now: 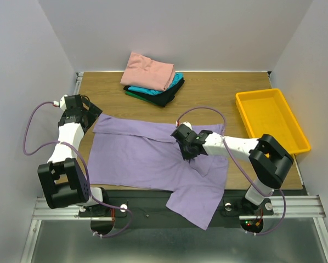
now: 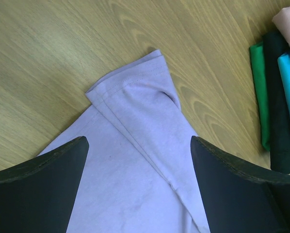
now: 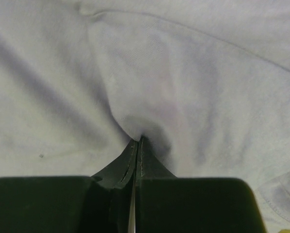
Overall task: Fold and stack the t-shirts
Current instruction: Fold the tshirt
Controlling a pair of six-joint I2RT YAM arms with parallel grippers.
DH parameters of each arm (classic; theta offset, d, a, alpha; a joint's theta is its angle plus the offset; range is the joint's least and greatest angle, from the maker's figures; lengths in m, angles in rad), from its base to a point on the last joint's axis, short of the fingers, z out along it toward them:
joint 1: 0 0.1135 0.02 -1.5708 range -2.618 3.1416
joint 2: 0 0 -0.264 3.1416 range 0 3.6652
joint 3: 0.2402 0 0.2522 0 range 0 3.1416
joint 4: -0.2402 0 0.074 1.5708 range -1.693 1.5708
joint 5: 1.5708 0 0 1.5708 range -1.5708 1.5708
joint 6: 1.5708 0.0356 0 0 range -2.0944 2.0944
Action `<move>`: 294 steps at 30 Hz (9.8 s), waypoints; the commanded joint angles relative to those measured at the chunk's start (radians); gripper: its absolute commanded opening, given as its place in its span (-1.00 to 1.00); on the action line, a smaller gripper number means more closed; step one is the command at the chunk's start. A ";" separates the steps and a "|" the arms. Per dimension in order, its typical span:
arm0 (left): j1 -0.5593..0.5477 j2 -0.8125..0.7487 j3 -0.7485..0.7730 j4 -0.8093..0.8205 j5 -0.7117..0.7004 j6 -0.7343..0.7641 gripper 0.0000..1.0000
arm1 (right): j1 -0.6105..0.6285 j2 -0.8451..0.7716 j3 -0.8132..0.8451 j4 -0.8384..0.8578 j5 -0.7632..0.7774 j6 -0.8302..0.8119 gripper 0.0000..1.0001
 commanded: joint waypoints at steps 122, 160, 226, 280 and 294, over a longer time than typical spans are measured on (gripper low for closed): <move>-0.228 -0.345 -0.336 0.058 0.019 -0.131 0.97 | -0.210 -0.020 0.015 0.321 -0.119 0.051 0.98; -0.265 -0.351 -0.333 0.015 0.027 -0.116 0.97 | -0.257 -0.126 -0.023 0.332 -0.066 0.291 -0.99; -0.270 -0.357 -0.407 -0.050 -0.030 -0.149 0.97 | -0.500 -0.267 -0.208 0.163 -0.097 0.164 -0.99; -0.265 0.500 0.190 0.248 0.114 0.018 0.97 | -0.586 0.304 0.386 0.158 -0.121 0.037 1.00; -0.265 0.683 0.403 0.208 0.104 0.024 0.97 | -0.676 0.465 0.455 0.192 -0.152 0.014 1.00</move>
